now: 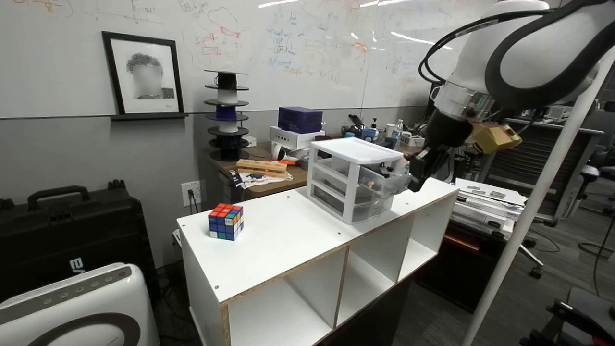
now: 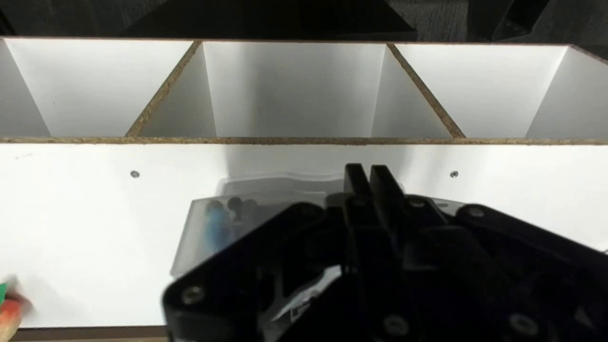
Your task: Pick up the plastic and grey object from the right side of the counter and place them inside the topmost drawer, push the drawer closed
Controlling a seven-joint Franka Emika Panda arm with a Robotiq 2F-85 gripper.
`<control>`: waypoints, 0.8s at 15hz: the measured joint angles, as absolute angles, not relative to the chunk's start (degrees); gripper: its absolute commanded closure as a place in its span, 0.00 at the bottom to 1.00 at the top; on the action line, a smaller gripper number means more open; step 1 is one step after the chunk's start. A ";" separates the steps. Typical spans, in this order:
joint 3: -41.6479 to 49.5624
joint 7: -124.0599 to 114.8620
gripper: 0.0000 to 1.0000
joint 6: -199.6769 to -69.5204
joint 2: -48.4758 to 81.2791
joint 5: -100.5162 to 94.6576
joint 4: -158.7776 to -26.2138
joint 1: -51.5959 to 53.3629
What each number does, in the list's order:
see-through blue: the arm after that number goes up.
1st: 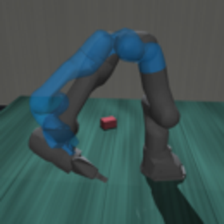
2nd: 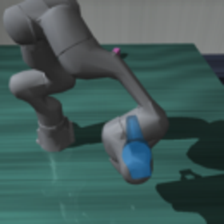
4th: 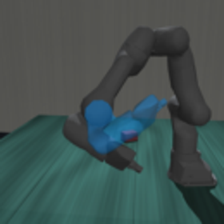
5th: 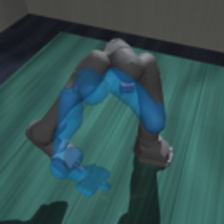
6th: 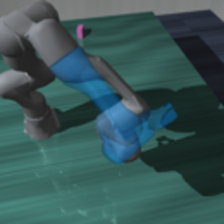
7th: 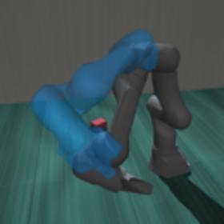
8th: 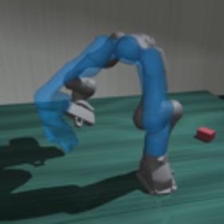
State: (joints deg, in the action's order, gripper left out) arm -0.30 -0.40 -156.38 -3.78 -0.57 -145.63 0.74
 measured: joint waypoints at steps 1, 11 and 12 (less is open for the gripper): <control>-0.30 -0.40 0.91 -157.45 -3.72 -0.13 -145.59 0.75; 0.07 -0.59 0.90 -164.09 1.28 1.26 -142.02 0.37; 0.14 -0.59 0.90 -164.49 2.27 1.23 -141.06 0.25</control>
State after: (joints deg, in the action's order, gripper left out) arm 0.14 -0.59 -164.49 2.27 1.23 -141.06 0.25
